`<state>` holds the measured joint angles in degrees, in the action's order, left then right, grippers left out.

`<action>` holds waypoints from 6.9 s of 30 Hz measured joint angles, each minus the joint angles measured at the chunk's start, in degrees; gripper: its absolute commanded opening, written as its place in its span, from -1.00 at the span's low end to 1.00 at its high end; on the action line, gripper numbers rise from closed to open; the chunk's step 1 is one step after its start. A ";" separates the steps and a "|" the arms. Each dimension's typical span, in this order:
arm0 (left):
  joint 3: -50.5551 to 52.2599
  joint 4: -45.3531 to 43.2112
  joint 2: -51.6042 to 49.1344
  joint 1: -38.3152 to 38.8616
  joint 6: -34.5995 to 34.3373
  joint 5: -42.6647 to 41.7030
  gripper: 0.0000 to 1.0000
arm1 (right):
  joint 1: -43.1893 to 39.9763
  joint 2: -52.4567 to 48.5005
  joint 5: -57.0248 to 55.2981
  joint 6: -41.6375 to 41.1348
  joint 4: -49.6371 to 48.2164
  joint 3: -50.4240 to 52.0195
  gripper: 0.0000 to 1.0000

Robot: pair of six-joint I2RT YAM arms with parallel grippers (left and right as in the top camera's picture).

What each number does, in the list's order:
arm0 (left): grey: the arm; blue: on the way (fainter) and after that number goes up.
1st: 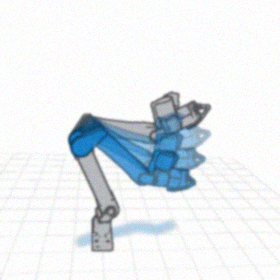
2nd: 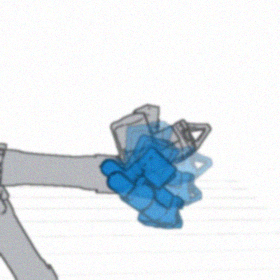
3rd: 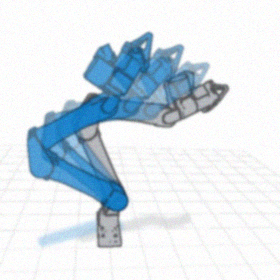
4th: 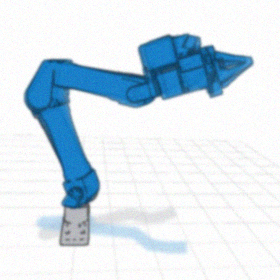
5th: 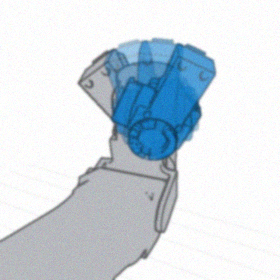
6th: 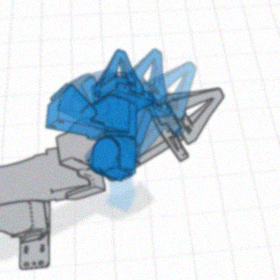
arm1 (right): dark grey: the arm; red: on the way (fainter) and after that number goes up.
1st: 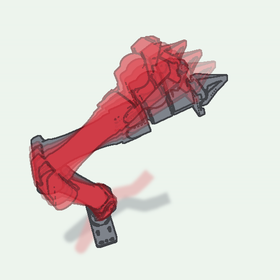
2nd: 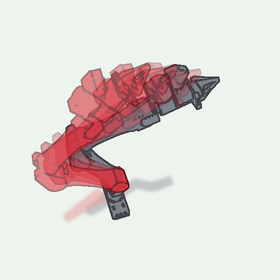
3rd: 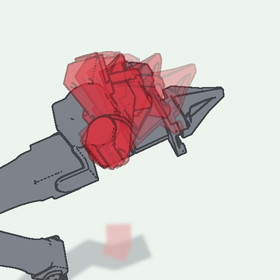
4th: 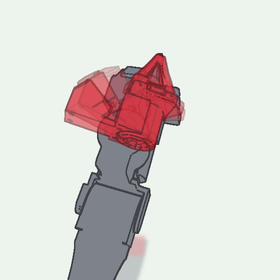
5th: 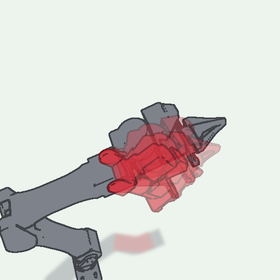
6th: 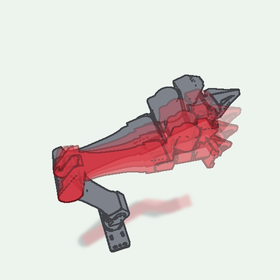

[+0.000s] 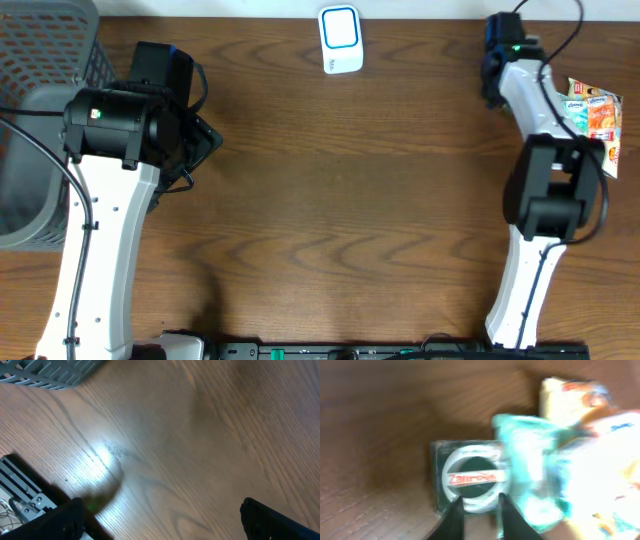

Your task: Scan the item barcode

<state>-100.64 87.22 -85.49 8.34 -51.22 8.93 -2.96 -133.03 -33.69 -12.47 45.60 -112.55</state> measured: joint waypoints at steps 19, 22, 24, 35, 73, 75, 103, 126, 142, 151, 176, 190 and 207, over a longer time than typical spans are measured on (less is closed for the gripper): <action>0.00 0.00 0.00 0.00 0.00 0.00 0.96 | 3.72 42.07 10.80 -10.45 12.15 2.10 0.75; 0.00 -0.07 0.00 0.00 0.00 0.02 0.95 | 6.08 50.45 11.37 -12.00 10.27 8.63 0.80; 0.00 -0.04 0.00 0.00 0.00 0.02 0.95 | 8.55 56.87 11.89 -12.74 8.26 16.02 0.88; 0.00 0.00 0.00 0.00 0.00 0.00 0.95 | 14.29 85.42 15.54 -13.00 6.45 43.45 0.99; 0.00 0.02 0.00 0.00 0.00 0.00 0.95 | 14.08 100.59 29.42 -14.19 24.46 54.27 0.99; 0.00 0.00 0.00 0.00 0.00 0.00 0.95 | 12.63 102.33 29.79 -11.65 19.76 57.75 0.98; 0.00 0.00 0.00 0.00 0.00 0.00 0.95 | 5.81 128.52 34.18 2.71 -42.88 104.15 0.98; 0.00 -0.02 0.00 0.00 0.00 0.00 0.96 | 4.13 132.32 34.38 7.58 -41.53 112.17 0.98; 0.00 0.00 0.00 0.00 0.00 0.00 0.96 | 5.14 132.32 34.38 12.79 -41.51 112.17 0.98; 0.00 0.00 0.00 0.00 0.00 0.00 0.95 | 5.14 132.32 34.38 12.68 -41.51 112.17 0.99; 0.00 0.00 0.00 0.00 0.00 0.00 0.95 | 5.11 132.32 34.38 11.61 -41.53 112.17 0.99; 0.00 0.00 0.00 0.00 0.00 0.00 0.96 | 5.14 132.32 34.38 11.61 -41.53 112.17 0.99; 2.27 -0.76 0.74 0.22 14.05 -0.09 0.95 | 5.14 132.32 34.38 11.61 -41.55 112.17 0.99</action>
<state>-98.37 86.46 -84.75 8.56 -37.17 8.84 2.17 -0.71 0.69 -0.86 4.05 -0.38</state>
